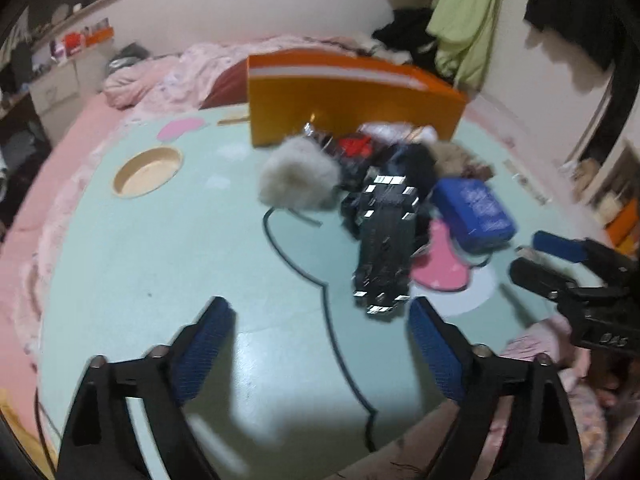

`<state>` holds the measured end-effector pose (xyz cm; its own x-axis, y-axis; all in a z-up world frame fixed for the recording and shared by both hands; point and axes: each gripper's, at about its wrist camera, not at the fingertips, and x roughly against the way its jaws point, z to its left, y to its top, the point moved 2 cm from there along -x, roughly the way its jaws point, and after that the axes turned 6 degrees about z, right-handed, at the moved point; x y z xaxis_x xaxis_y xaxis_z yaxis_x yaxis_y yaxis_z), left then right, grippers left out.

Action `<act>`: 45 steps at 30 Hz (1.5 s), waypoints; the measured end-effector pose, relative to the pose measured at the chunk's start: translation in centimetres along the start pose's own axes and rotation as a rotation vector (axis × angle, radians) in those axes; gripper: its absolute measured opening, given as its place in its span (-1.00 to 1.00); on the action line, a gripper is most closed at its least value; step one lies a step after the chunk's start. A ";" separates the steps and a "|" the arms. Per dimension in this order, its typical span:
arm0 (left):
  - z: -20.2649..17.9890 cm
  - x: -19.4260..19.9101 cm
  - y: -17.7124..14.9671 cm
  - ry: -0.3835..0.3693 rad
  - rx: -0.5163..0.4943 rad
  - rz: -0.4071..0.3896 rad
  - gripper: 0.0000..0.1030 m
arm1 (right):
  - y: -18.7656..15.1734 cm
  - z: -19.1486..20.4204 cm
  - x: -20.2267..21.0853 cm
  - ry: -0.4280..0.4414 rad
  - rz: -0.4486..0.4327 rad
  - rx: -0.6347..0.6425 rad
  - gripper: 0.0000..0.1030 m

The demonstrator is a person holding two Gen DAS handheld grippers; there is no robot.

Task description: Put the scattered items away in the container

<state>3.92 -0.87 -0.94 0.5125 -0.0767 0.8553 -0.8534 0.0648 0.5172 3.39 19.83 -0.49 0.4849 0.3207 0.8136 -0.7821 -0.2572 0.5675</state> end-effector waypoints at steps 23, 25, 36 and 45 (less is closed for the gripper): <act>-1.1 -1.4 1.1 0.011 -0.068 -0.074 1.00 | 0.7 -0.7 -2.6 -0.115 0.011 0.049 0.99; -1.6 -1.6 1.2 -0.009 -0.094 -0.095 1.00 | 0.7 -0.8 -2.7 -0.117 0.001 0.045 0.99; -2.0 -1.6 1.5 -0.051 -0.130 -0.118 1.00 | 0.8 -0.7 -2.8 -0.119 -0.007 0.045 0.99; -2.0 -1.6 1.5 -0.051 -0.130 -0.118 1.00 | 0.8 -0.7 -2.8 -0.119 -0.008 0.044 0.99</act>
